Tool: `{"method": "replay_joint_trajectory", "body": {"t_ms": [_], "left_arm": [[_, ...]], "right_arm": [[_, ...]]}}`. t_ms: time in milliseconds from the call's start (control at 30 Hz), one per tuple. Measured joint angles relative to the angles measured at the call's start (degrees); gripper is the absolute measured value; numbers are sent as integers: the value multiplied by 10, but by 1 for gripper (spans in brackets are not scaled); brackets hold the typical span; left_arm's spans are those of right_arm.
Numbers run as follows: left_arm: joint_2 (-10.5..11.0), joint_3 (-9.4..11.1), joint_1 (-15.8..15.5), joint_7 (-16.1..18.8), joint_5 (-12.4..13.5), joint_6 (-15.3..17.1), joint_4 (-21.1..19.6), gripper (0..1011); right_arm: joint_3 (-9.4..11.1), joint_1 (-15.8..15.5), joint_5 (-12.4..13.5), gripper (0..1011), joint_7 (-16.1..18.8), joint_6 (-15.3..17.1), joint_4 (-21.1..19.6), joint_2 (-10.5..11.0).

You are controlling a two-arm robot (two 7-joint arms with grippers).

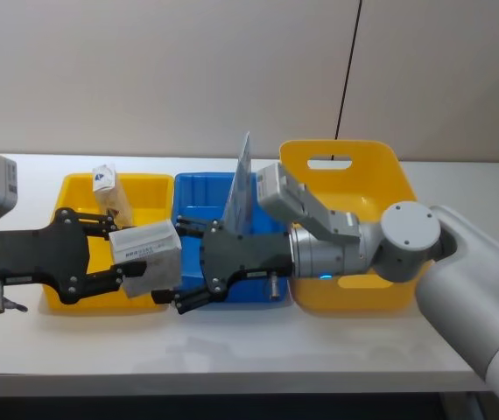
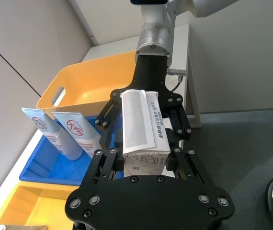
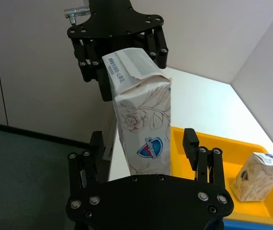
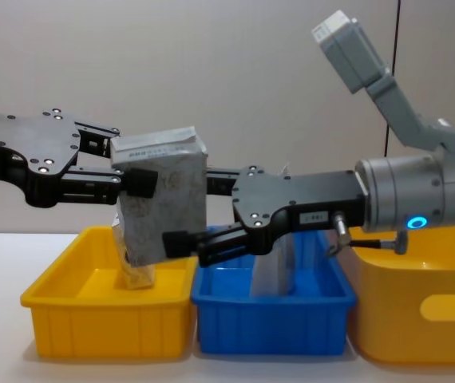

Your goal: Bimanual collaborative sorting of washing and personal care products

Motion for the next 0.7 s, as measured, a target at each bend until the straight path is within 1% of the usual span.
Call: {"method": "replay_joint_trajectory", "body": {"t_ms": [67, 100, 167, 200, 267, 300, 400, 433, 467, 533, 567, 633, 667, 700], "left_arm": [[0, 0, 0, 0, 0, 0, 0, 414], [0, 0, 0, 0, 0, 0, 0, 414], [0, 0, 0, 0, 0, 0, 0, 414], [0, 0, 0, 0, 0, 0, 0, 413], [0, 0, 0, 0, 0, 0, 0, 414], [0, 0, 0, 0, 0, 0, 0, 413], [0, 0, 0, 0, 0, 0, 0, 414], [0, 0, 0, 0, 0, 0, 0, 414], [0, 0, 0, 0, 0, 0, 0, 414], [0, 0, 0, 0, 0, 0, 0, 414], [0, 0, 0, 0, 0, 0, 0, 414], [0, 0, 0, 0, 0, 0, 0, 413], [0, 0, 0, 0, 0, 0, 0, 414], [0, 0, 0, 0, 0, 0, 0, 414]], "right_arm": [[-1, 1, -1, 996, 0, -2, 3, -2], [-3, 2, -1, 963, 0, -4, 5, -4], [-5, 4, -1, 944, -1, -8, 8, -7], [-5, 4, -2, 904, -1, -9, 9, -7], [-7, 5, -3, 856, -4, -13, 10, -10], [-8, 5, -3, 813, -4, -14, 10, -10], [-10, 5, -4, 753, -6, -17, 11, -12], [-10, 6, -5, 696, -8, -19, 12, -13], [-11, 6, -5, 675, -8, -19, 12, -13], [-12, 6, -6, 595, -10, -22, 13, -14], [-12, 7, -6, 582, -10, -22, 13, -15], [-13, 7, -6, 524, -11, -24, 13, -16], [-14, 7, -6, 479, -12, -24, 13, -16], [-14, 7, -6, 461, -12, -25, 14, -16]]}}
